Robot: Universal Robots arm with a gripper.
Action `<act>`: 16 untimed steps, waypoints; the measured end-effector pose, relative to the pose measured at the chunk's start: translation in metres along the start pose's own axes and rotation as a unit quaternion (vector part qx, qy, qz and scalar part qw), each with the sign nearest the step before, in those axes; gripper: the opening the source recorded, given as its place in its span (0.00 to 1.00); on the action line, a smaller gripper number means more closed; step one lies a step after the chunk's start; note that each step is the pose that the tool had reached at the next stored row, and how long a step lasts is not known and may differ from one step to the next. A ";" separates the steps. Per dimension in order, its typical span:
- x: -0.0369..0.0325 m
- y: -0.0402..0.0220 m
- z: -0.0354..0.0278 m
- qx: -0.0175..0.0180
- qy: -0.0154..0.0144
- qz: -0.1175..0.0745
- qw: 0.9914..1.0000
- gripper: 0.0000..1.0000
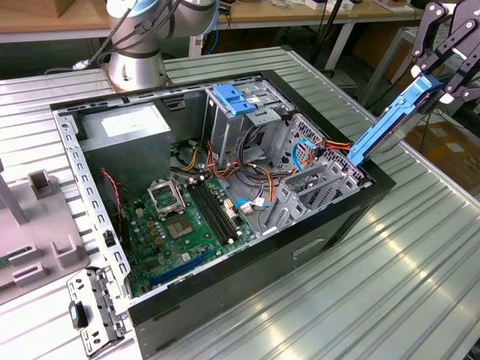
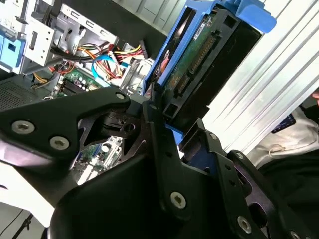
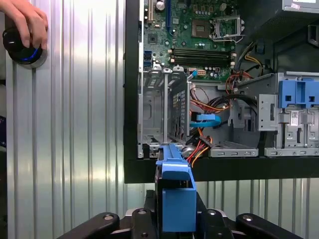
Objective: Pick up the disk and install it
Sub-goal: 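Insert the disk into the insertion slot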
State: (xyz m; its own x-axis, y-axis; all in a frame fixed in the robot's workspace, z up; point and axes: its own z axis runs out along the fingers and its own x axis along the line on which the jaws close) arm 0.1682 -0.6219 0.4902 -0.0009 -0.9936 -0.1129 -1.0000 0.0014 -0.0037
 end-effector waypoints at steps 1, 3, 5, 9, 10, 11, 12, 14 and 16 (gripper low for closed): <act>0.0000 0.0044 0.0000 0.000 0.000 0.000 1.000 0.37; 0.0000 0.0058 0.0001 0.000 0.000 0.000 1.000 0.37; 0.0000 0.0071 0.0000 0.000 0.000 0.000 1.000 0.37; 0.0000 0.0093 0.0001 0.000 0.000 0.000 1.000 0.37; 0.0000 0.0102 0.0001 0.000 0.000 0.000 1.000 0.37; 0.0000 0.0108 0.0001 0.000 0.000 0.000 1.000 0.37; 0.0000 0.0112 0.0002 0.000 0.000 0.000 1.000 0.37; 0.0000 0.0120 0.0002 0.000 0.000 0.000 1.000 0.37; 0.0000 0.0135 0.0002 0.000 0.000 0.000 1.000 0.37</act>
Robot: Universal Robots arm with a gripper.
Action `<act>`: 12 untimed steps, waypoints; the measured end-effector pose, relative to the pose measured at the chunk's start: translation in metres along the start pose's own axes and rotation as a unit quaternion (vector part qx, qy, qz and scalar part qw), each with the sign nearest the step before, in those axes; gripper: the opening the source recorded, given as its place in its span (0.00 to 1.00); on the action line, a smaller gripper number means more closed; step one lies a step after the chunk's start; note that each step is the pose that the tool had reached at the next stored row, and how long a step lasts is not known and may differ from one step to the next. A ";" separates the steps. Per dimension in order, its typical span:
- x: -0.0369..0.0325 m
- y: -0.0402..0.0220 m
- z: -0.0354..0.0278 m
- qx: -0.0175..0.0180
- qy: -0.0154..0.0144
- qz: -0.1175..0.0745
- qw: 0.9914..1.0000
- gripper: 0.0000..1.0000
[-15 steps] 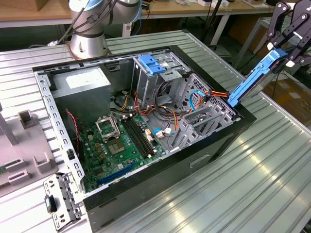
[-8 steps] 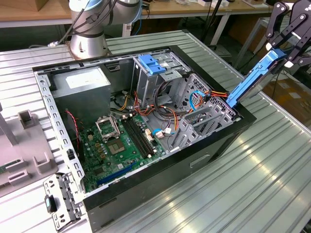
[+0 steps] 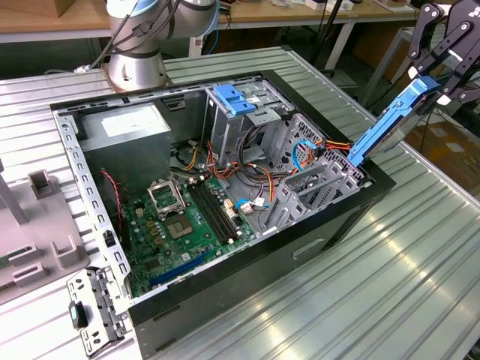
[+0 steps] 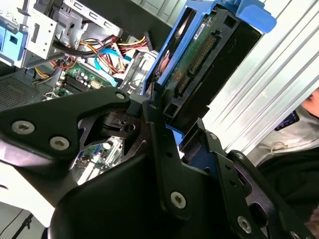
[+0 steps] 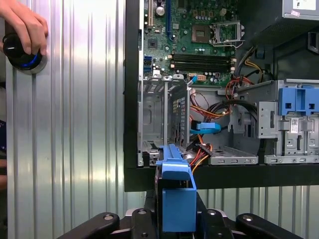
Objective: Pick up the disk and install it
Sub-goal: 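Insert the disk into the insertion slot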
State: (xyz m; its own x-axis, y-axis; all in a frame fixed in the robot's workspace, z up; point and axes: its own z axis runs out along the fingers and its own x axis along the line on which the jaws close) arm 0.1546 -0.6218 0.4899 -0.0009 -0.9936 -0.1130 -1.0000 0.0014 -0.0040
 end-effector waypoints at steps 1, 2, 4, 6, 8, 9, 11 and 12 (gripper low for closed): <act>0.0000 0.0009 0.0000 0.000 0.000 0.000 1.000 0.37; 0.0000 0.0021 0.0000 0.000 0.000 0.000 1.000 0.37; 0.0000 0.0058 0.0001 0.000 0.000 0.000 1.000 0.37; 0.0001 0.0084 0.0001 0.000 0.000 0.000 1.000 0.37; 0.0001 0.0110 0.0001 0.000 0.000 0.000 1.000 0.37; 0.0001 0.0124 0.0001 0.000 0.000 0.000 1.000 0.37; 0.0001 0.0150 0.0002 0.000 0.000 0.000 1.000 0.37; 0.0001 0.0161 0.0002 0.000 0.000 0.000 1.000 0.37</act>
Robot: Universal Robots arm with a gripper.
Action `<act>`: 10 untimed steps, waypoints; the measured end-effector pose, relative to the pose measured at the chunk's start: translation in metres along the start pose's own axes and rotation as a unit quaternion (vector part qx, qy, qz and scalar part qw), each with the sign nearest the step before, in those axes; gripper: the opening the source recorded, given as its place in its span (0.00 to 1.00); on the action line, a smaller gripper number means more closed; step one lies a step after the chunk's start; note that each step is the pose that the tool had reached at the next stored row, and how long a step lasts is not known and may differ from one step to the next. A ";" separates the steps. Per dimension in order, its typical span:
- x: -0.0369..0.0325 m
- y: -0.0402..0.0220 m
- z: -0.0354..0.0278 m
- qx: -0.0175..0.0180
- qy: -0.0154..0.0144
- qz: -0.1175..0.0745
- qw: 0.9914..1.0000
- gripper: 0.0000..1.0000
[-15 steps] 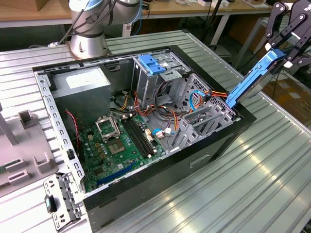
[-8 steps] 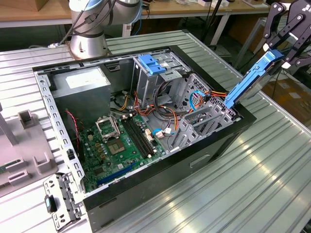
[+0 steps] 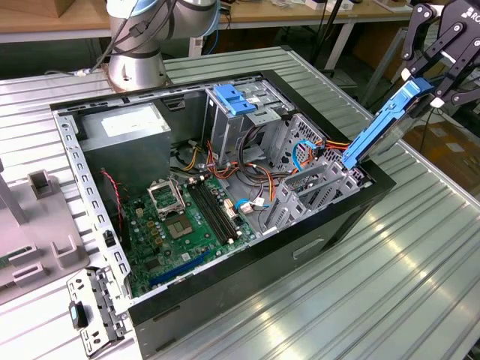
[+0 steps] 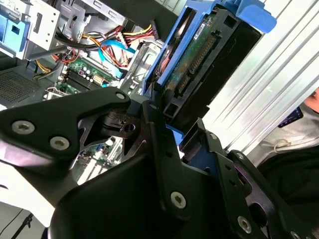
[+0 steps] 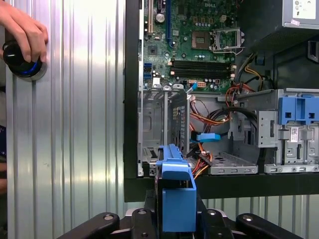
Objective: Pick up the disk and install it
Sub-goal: 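Insert the disk into the insertion slot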
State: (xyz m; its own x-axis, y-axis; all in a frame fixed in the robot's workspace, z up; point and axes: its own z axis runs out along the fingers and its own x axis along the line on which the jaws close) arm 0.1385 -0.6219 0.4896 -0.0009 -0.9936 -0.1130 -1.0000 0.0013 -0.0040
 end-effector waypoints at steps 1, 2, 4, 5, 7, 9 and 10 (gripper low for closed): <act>0.0000 0.0016 0.0000 0.000 0.000 0.000 1.000 0.37; 0.0000 0.0026 0.0001 0.000 0.000 0.000 1.000 0.37; 0.0001 0.0049 0.0002 0.000 0.000 0.000 1.000 0.37; 0.0000 0.0060 0.0002 0.000 0.000 0.000 1.000 0.37; 0.0000 0.0082 0.0003 0.000 0.000 0.000 1.000 0.37; 0.0000 0.0096 0.0003 0.000 0.000 0.000 1.000 0.37; 0.0000 0.0103 0.0003 0.000 0.000 0.000 1.000 0.37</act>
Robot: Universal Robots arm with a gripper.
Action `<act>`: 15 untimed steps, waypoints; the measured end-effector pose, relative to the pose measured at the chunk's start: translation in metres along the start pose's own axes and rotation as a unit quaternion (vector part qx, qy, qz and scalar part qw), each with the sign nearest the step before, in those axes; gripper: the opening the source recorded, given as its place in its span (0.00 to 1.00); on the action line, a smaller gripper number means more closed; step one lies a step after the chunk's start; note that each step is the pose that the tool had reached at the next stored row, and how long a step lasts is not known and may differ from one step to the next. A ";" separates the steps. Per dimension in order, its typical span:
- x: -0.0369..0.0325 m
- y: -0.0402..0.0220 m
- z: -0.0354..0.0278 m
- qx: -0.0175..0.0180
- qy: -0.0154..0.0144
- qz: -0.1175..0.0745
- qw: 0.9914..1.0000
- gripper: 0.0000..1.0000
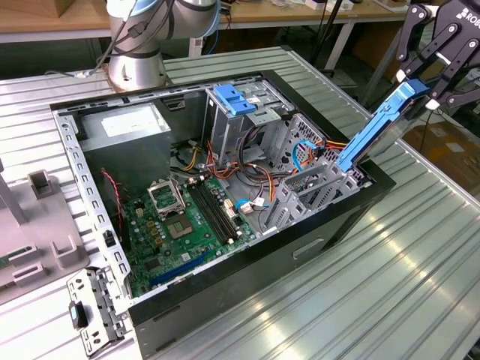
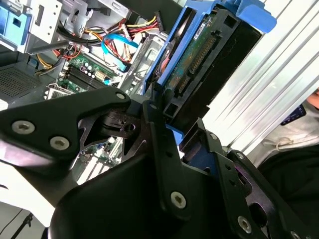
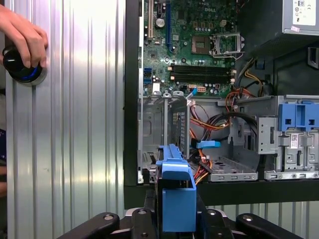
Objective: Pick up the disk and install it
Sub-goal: 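Insert the disk into the insertion slot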
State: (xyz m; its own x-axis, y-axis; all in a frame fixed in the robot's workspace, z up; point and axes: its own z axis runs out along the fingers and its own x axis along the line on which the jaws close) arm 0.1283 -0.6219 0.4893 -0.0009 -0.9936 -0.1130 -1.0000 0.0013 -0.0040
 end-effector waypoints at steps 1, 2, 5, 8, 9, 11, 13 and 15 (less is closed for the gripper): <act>0.0000 0.0009 0.0000 0.000 0.000 0.000 1.000 0.37; 0.0000 0.0020 0.0001 0.000 0.000 0.000 1.000 0.37; 0.0001 0.0052 0.0003 0.000 0.000 0.000 1.000 0.37; 0.0001 0.0081 0.0004 0.000 0.000 0.000 1.000 0.37; 0.0001 0.0089 0.0004 0.000 0.000 0.000 1.000 0.37; 0.0001 0.0108 0.0004 0.000 0.000 0.000 1.000 0.37; 0.0001 0.0129 0.0006 0.000 0.000 0.000 1.000 0.37; 0.0001 0.0147 0.0006 0.000 0.000 0.000 1.000 0.37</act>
State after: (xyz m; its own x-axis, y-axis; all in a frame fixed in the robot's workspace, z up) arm 0.1136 -0.6219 0.4886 -0.0009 -0.9936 -0.1130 -1.0000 0.0013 -0.0040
